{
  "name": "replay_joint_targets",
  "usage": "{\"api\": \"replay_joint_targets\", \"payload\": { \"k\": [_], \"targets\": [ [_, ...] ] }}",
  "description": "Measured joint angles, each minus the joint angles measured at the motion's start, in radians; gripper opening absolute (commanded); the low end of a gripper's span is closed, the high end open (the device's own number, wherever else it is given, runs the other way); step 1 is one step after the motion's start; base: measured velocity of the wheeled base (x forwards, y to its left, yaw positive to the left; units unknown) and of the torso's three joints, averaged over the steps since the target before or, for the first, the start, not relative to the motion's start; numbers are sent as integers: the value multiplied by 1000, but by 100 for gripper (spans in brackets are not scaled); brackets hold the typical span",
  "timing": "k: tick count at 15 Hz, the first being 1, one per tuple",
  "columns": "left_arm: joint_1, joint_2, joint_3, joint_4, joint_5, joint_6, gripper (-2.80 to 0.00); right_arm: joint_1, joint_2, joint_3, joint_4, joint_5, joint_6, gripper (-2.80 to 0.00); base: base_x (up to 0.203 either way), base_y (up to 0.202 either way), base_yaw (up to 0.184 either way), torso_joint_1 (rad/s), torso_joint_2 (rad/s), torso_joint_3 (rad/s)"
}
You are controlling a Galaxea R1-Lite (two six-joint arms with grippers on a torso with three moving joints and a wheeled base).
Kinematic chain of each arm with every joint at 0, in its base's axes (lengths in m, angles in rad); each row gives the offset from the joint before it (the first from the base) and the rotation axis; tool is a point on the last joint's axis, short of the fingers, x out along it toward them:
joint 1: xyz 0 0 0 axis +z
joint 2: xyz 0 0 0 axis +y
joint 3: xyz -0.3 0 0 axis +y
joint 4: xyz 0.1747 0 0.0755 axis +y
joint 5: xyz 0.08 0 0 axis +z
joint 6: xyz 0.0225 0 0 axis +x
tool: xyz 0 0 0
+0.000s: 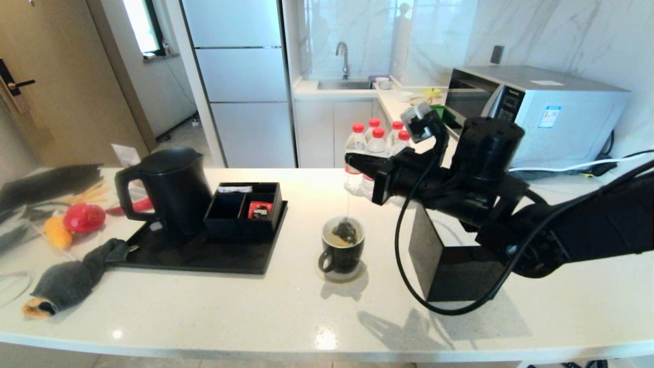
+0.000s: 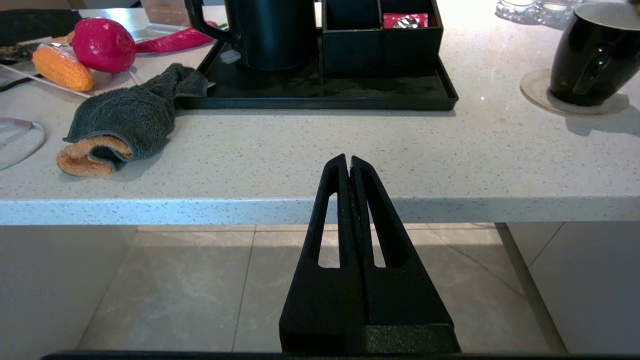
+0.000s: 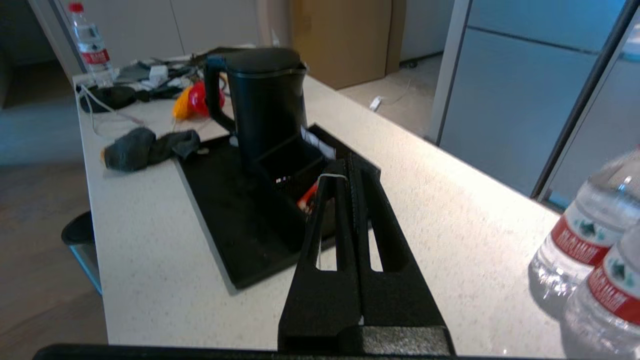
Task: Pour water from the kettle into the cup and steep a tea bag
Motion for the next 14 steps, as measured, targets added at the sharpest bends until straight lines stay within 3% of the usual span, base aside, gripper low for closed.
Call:
{"api": "replay_joint_targets", "payload": {
  "k": [12,14],
  "targets": [
    [0,0,0,0,0,-3,-280,11,38,-2,-20,-7,-5,-280,0,0,0,0,0,0],
    [0,0,0,0,-1,-3,-280,19,63,-6,-20,-37,-15,-280,0,0,0,0,0,0]
  ]
}}
